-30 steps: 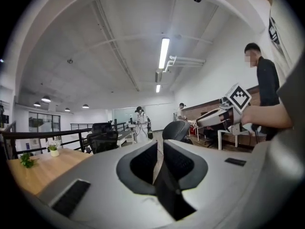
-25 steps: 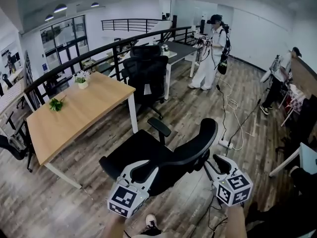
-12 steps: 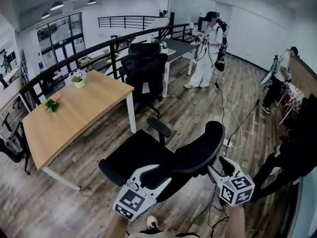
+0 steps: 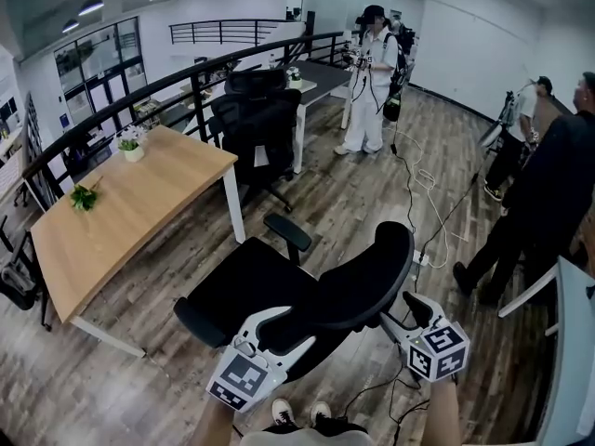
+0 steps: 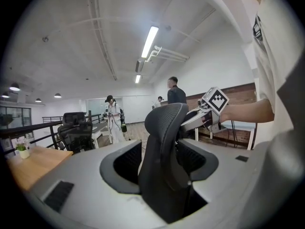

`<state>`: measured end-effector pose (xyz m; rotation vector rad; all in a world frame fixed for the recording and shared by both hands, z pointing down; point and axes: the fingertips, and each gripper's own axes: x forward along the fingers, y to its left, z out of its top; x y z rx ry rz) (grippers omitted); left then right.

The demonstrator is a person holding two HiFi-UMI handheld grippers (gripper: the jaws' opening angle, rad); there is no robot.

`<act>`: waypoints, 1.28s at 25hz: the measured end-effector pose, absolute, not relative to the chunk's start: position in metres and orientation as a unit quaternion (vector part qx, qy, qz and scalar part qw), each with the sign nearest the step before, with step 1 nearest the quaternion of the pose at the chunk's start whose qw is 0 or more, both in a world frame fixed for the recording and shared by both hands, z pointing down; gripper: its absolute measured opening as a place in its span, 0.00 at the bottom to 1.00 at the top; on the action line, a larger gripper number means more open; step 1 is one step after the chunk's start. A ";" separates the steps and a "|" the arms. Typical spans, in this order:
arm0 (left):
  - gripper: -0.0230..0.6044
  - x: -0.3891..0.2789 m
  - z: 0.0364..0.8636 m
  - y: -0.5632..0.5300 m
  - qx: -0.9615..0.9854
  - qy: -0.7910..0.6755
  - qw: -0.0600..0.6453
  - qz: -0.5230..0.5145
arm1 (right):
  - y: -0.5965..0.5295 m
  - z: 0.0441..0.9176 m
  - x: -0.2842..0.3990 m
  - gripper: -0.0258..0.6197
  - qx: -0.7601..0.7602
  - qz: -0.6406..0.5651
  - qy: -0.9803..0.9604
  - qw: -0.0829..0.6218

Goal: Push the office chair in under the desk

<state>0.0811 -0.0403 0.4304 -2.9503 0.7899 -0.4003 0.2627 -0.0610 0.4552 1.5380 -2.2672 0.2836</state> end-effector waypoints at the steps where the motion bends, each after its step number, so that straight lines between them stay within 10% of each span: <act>1: 0.46 0.083 0.431 -0.041 -0.957 0.256 0.029 -0.133 | -0.062 0.458 0.264 0.51 0.545 0.101 -0.808 0.199; 21: 0.46 0.106 0.454 -0.045 -0.951 0.267 -0.007 -0.155 | -0.079 0.480 0.251 0.54 0.435 0.085 -0.867 0.229; 32: 0.28 0.105 0.457 -0.044 -0.950 0.284 -0.036 -0.128 | -0.083 0.478 0.243 0.54 0.421 0.075 -0.875 0.228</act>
